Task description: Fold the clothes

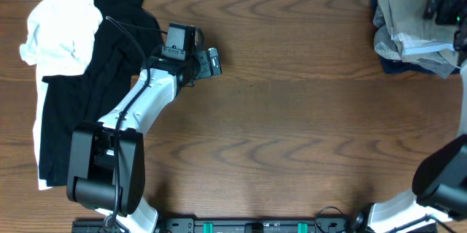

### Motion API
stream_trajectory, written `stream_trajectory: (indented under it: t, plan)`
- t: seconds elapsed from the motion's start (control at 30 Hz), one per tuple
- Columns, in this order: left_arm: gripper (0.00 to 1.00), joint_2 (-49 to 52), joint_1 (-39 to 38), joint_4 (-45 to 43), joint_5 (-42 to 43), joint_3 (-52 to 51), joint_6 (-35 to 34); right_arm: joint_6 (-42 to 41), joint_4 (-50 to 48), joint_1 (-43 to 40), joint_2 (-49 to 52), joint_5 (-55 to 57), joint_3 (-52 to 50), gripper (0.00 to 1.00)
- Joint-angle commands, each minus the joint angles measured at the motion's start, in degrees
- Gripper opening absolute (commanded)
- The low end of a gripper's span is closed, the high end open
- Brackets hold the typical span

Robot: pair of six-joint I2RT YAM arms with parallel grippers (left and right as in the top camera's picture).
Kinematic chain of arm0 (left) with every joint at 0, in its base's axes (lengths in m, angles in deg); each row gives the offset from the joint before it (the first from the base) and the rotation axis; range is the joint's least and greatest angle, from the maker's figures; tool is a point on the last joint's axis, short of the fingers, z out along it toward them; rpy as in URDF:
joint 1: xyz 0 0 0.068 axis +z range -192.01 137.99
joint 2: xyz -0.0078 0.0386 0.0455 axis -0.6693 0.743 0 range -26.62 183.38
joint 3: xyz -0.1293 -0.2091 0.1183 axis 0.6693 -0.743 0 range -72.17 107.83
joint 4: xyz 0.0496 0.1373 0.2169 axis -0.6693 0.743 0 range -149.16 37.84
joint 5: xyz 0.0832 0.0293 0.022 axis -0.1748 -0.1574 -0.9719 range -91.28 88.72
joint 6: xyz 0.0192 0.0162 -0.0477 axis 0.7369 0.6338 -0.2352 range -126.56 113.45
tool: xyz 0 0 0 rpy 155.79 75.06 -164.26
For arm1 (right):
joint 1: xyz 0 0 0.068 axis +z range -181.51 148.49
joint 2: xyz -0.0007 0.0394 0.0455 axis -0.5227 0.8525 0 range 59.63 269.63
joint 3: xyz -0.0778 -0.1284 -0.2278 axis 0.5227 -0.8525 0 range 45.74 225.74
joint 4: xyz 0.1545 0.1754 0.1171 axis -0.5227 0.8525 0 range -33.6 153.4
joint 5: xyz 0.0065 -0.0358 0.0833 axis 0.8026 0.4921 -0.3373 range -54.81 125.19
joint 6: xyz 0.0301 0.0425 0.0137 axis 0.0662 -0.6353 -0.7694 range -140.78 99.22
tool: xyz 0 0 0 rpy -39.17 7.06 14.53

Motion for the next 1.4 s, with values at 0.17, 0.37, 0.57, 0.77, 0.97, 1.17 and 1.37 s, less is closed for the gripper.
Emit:
stream_trajectory:
  t: [0.17, 0.37, 0.57, 0.77, 0.97, 1.17, 1.37]
  plan:
    - [0.98, 0.68, 0.13, 0.44, -0.5, 0.48, 0.74, 5.25, -23.08, -1.55, 14.4, 4.63, 0.48, 0.99]
    - [0.98, 0.68, 0.13, 0.42, -0.52, 0.48, 0.74, 0.9, -20.0, -1.97, 23.87, 3.96, 0.48, 0.99]
    - [0.98, 0.68, 0.13, 0.42, -0.5, 0.48, 0.74, -5.6, -19.39, -4.5, 34.07, -3.21, 0.48, 0.99]
    - [0.98, 0.68, 0.13, 0.42, -0.5, 0.48, 0.74, -7.8, -17.49, -6.91, 36.52, -6.67, 0.48, 0.99]
    - [0.98, 0.68, 0.13, 0.42, -0.5, 0.48, 0.74, -7.56, -15.13, -7.34, 27.12, -8.09, 0.48, 0.99]
    - [0.98, 0.68, 0.13, 0.44, -0.5, 0.48, 0.74, -7.63, -10.32, -6.86, 10.29, -8.11, 0.48, 0.99]
    - [0.98, 0.68, 0.13, 0.44, -0.5, 0.48, 0.74, -7.63, 1.97, -5.4, -7.13, -11.17, 0.48, 0.99]
